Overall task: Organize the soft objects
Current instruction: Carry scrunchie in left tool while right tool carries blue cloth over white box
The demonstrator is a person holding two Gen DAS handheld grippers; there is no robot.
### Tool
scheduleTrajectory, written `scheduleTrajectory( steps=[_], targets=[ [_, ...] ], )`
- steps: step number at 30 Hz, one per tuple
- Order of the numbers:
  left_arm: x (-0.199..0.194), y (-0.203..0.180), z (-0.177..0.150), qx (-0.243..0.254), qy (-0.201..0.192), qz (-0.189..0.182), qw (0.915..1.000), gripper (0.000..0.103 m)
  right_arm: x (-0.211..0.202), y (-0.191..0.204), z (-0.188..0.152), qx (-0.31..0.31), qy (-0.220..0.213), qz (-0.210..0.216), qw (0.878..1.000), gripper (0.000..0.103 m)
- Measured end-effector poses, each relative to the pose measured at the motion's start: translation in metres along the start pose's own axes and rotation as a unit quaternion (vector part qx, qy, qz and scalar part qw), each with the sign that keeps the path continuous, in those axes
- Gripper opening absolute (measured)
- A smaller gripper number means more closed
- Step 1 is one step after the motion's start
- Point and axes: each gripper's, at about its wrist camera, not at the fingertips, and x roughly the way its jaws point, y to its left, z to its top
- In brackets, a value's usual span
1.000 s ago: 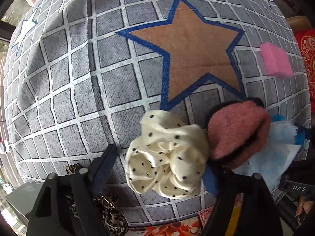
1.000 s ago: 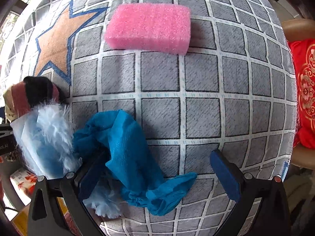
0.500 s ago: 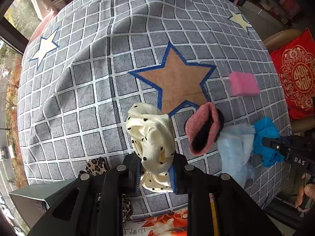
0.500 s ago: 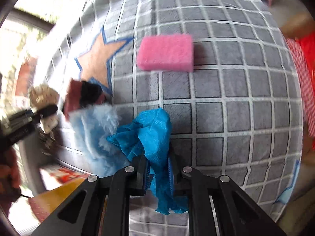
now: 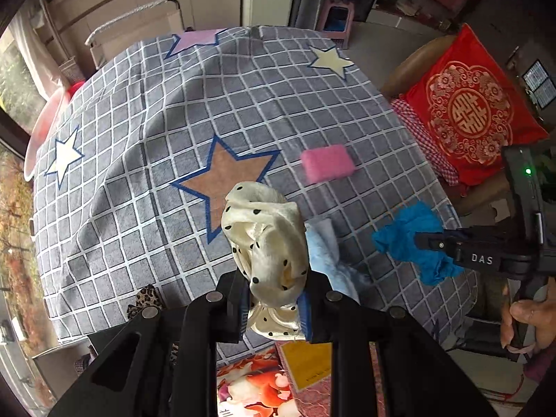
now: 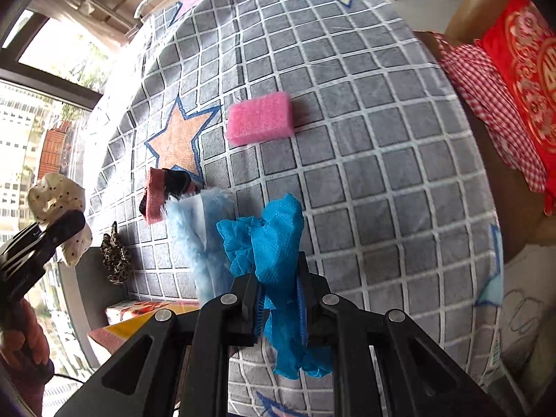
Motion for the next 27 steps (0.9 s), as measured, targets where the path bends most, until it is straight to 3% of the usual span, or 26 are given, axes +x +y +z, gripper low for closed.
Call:
scheduleTrajectory(
  steps=[14,27],
  targets=[
    [-0.056,-0.089,-0.046,0.112,-0.026,-0.068,0.9911,0.025,-0.047,-0.014,-0.066,0.045,-0.028,-0.006,0.999,0.017],
    [-0.088,-0.112,-0.124,0.161,-0.018,-0.088,0.9829,0.025,-0.056,0.012,-0.136,0.041,-0.024,-0.01,0.999,0.017]
  ],
)
